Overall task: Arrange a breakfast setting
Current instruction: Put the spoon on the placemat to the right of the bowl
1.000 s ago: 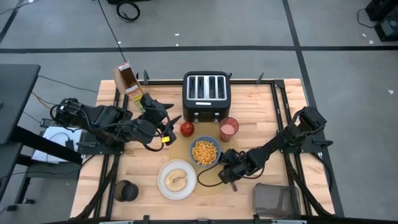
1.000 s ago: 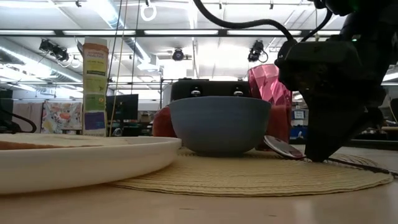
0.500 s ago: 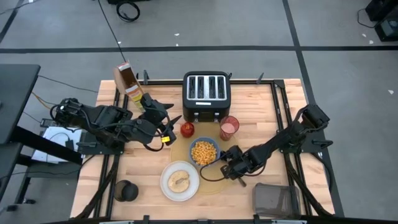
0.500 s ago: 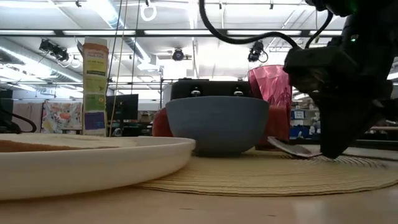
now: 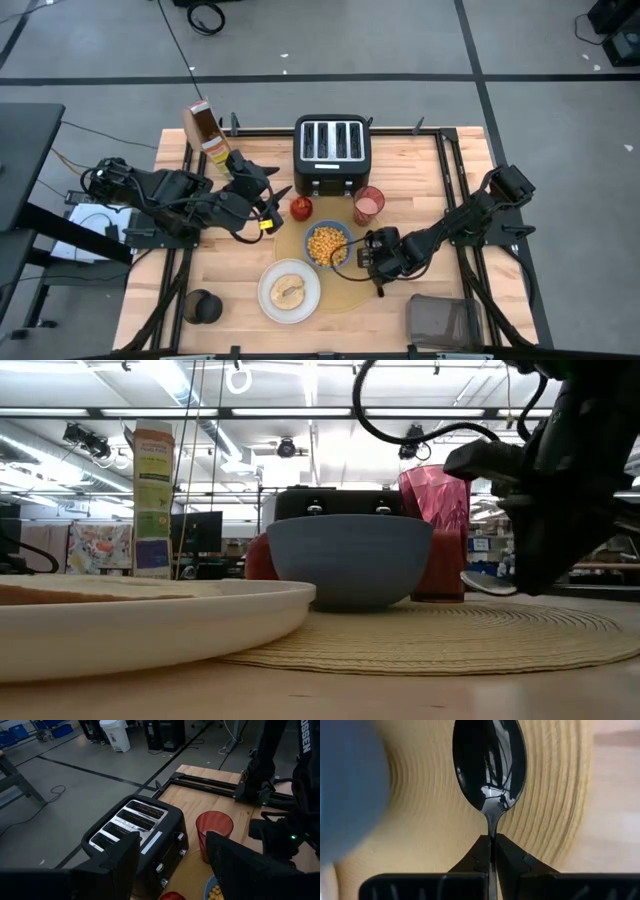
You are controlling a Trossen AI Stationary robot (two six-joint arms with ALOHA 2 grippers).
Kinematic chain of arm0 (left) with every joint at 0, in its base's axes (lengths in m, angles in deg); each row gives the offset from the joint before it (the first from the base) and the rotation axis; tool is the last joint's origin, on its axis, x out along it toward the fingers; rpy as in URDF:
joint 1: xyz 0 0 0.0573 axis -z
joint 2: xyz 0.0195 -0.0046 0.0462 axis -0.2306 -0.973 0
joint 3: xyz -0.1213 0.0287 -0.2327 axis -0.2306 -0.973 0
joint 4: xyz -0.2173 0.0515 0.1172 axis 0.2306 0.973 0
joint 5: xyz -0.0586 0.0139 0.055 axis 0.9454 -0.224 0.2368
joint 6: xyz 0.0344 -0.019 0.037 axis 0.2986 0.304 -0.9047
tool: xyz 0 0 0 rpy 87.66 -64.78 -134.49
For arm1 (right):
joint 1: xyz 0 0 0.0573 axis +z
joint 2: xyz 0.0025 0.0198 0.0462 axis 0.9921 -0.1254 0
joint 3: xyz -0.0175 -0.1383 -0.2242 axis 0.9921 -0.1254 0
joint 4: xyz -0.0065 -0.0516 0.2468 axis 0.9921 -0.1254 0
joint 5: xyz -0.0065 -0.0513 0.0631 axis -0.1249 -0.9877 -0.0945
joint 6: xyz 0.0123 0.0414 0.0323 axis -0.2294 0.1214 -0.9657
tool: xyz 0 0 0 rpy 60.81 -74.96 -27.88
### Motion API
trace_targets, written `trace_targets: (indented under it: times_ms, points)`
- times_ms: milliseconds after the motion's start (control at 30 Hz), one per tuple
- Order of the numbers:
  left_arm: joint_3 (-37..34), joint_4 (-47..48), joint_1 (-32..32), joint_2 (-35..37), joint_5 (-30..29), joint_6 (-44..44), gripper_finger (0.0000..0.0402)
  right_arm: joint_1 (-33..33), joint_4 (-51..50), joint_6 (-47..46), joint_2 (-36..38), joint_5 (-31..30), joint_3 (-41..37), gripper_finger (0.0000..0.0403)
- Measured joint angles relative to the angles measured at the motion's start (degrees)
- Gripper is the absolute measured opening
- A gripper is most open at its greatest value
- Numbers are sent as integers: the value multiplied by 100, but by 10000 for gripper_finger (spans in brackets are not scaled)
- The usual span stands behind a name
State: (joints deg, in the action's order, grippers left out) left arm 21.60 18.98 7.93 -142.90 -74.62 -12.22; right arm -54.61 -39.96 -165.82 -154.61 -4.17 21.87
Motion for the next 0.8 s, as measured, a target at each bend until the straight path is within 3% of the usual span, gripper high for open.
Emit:
trace_targets:
  times_ms: [267,800]
  points:
    - [0,2,56,0,11,-30,231,-108,607,-339,0,-499,-260,20]
    - [0,-5,58,0,26,105,231,-179,955,-600,0,-349,-410,37]
